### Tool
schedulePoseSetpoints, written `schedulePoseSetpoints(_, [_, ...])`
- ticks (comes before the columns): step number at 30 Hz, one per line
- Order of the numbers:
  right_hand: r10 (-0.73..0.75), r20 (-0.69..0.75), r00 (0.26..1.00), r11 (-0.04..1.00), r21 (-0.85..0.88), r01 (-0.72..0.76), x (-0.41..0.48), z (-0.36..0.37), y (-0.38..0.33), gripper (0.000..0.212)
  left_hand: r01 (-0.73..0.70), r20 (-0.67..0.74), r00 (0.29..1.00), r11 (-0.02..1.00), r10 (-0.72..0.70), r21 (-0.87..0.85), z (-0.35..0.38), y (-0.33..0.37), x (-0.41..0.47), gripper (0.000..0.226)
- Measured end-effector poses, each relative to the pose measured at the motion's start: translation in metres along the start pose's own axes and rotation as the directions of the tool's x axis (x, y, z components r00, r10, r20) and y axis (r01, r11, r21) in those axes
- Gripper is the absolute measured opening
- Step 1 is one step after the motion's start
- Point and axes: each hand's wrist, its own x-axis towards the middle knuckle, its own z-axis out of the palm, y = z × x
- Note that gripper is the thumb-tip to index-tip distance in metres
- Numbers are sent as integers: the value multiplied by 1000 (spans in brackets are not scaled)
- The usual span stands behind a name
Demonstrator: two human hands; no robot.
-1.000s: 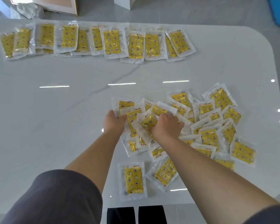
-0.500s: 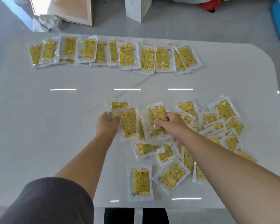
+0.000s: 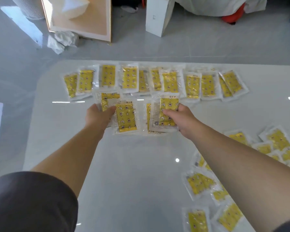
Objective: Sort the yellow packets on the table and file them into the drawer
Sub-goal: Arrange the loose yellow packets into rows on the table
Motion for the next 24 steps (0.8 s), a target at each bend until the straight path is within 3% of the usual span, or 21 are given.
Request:
schedulePoseSetpoints(3, [-2,-27,1000,1000,-9,2,26,47,-30,26,-14,-48,999,1000,13,-2,-32,19,45,26])
schedulePoseSetpoints(6, [3,-46,999,999,-47,-5,52,84,-56,63,-33,-90,995,999,33,2,-54,35,83,21])
schedulePoseSetpoints(8, [-16,-43,999,999,-33,15,68,103,-72,75,-50,-104,993,998,53,25,-66,41,108,21])
schedulePoseSetpoints(11, [-54,-35,998,997,-59,52,88,127,-94,64,-82,-132,987,994,92,75,-79,48,139,21])
schedulePoseSetpoints(15, [-146,-56,988,980,-145,137,108,155,-111,30,-60,-141,987,994,72,90,-85,52,164,26])
schedulePoseSetpoints(19, [-365,-198,910,895,-345,284,114,168,-110,11,-51,-183,981,993,69,104,-85,51,173,19])
schedulePoseSetpoints(21, [-437,-259,861,860,-400,316,113,165,-106,11,-66,-268,958,988,103,142,-87,51,174,13])
schedulePoseSetpoints(24, [-474,-294,830,862,-348,369,109,150,-109,7,-144,-449,870,976,203,162,-94,60,167,23])
